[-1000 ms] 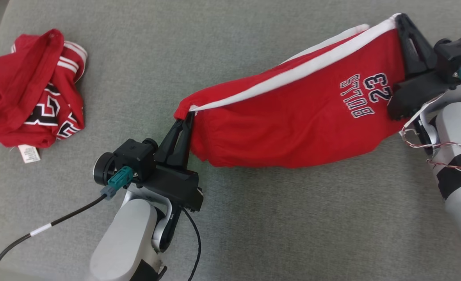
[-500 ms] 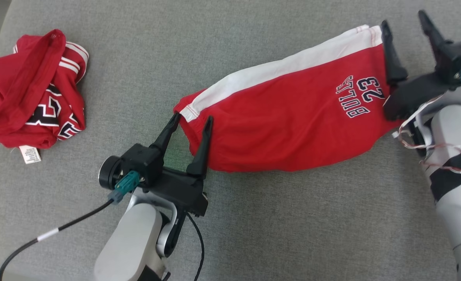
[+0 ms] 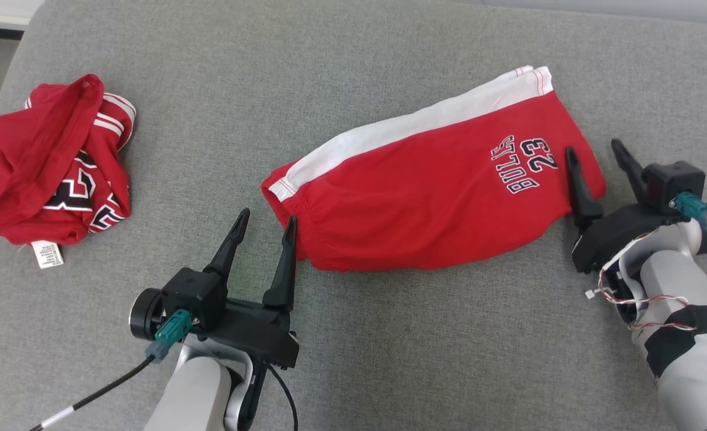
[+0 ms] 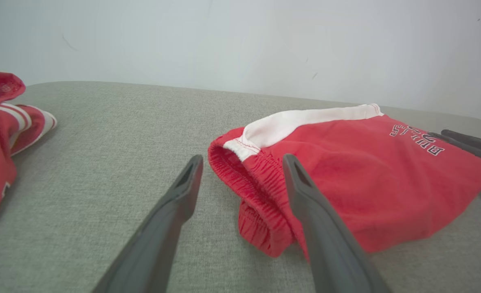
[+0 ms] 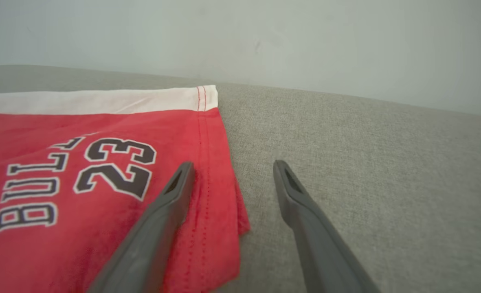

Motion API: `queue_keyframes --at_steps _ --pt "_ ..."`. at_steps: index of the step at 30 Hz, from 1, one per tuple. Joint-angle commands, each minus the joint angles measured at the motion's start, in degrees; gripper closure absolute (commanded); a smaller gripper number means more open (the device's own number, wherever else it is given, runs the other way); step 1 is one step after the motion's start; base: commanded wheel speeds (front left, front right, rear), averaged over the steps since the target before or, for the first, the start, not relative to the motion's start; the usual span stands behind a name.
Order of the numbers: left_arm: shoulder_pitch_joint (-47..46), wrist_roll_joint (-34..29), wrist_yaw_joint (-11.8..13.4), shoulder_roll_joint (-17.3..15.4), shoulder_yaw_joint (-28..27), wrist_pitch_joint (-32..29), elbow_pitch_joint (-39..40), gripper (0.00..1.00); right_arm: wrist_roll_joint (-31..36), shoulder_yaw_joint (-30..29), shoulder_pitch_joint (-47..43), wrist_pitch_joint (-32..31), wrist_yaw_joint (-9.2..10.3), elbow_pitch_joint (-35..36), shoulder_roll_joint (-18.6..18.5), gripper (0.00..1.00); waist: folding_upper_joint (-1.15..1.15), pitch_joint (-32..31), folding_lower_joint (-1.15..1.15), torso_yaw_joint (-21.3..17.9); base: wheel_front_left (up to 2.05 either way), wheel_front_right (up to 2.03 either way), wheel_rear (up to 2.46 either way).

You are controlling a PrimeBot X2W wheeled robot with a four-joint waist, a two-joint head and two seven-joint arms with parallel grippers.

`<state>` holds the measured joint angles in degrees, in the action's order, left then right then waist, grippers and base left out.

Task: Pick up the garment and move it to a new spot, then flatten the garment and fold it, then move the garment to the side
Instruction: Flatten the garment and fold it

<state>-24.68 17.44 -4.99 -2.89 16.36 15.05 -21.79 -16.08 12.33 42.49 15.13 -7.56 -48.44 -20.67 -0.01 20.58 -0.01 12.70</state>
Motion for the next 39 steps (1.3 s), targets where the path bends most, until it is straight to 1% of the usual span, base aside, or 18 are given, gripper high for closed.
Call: queue_keyframes --at_steps 1,5,6,7,8,9,11,14,19,23,31,35,39 --pt "1.19 -0.3 -0.04 0.01 -0.36 0.19 0.3 0.0 -0.91 1.16 -1.43 -0.01 0.15 -1.96 0.69 0.0 0.01 -0.29 0.01 0.05 0.0 0.0 0.0" --pt "1.94 0.15 -0.48 0.01 -0.55 0.19 -0.06 0.0 -3.06 3.3 -1.34 -0.07 0.15 -6.22 1.45 0.0 0.01 -0.56 0.01 0.37 0.0 0.0 0.0" --pt "2.09 0.17 -0.39 0.02 -0.44 0.19 -0.22 0.0 -3.74 3.99 -1.44 -0.08 0.14 -7.46 1.75 0.13 0.01 -0.66 0.01 0.45 0.0 0.0 0.0" --pt "2.23 0.24 -0.44 0.01 -0.4 0.19 -0.35 0.0 -4.26 4.77 -1.46 -0.15 0.14 -8.45 2.03 0.51 0.01 -0.76 0.01 0.51 0.0 0.0 0.0" --pt "2.38 0.29 -0.47 0.0 -0.38 0.19 -0.44 0.0 -4.75 5.57 -1.39 -0.23 0.14 -9.5 2.2 0.65 0.01 -0.85 0.01 0.55 0.0 0.0 0.0" --pt "2.5 0.3 -0.46 0.0 -0.37 0.19 -0.51 0.0 -5.46 6.2 -1.31 -0.27 0.14 -10.47 2.37 1.0 0.01 -0.95 0.01 0.55 0.0 0.0 0.0" --pt "2.65 0.28 -0.42 0.01 -0.44 0.19 -0.69 0.0 -7.0 7.24 -1.1 -0.3 0.15 -11.9 2.6 1.0 0.01 -1.34 0.01 0.47 0.0 0.0 0.0" --pt "3.36 0.16 -0.31 0.01 -1.05 0.19 -0.98 0.0 -8.37 7.0 -0.72 -0.27 0.14 -11.32 1.97 1.0 0.01 -2.28 0.01 0.12 0.0 0.0 0.0" --pt "5.21 -0.62 -0.58 0.02 -2.05 0.19 -2.47 0.0 -10.99 0.74 -3.35 -0.02 0.15 -7.11 2.13 1.0 0.01 -5.33 0.01 -1.36 0.0 0.0 0.0" --pt "7.38 -1.19 -0.99 -0.02 -2.95 0.19 -3.37 0.0 -10.93 -4.04 -7.55 0.0 0.15 -3.56 3.64 1.0 0.01 -8.31 0.01 -3.27 0.0 0.0 0.0" --pt "11.92 -2.82 -1.51 -0.01 -5.07 0.19 -4.35 0.0 -8.24 -12.5 -17.11 0.0 0.15 4.98 7.75 1.0 0.01 -13.09 0.01 -6.76 0.0 0.0 0.0" --pt "14.23 -2.89 -1.9 0.0 -6.17 0.19 -4.16 0.0 -6.97 -14.3 -20.55 0.0 0.15 7.2 9.29 1.0 0.01 -14.52 0.01 -8.05 0.0 0.0 0.0" --pt "15.68 -3.25 -1.96 0.0 -6.57 0.19 -4.14 0.0 -5.82 -15.59 -22.23 0.01 0.15 6.7 9.69 1.0 0.01 -14.93 0.01 -8.56 0.0 0.0 0.0"
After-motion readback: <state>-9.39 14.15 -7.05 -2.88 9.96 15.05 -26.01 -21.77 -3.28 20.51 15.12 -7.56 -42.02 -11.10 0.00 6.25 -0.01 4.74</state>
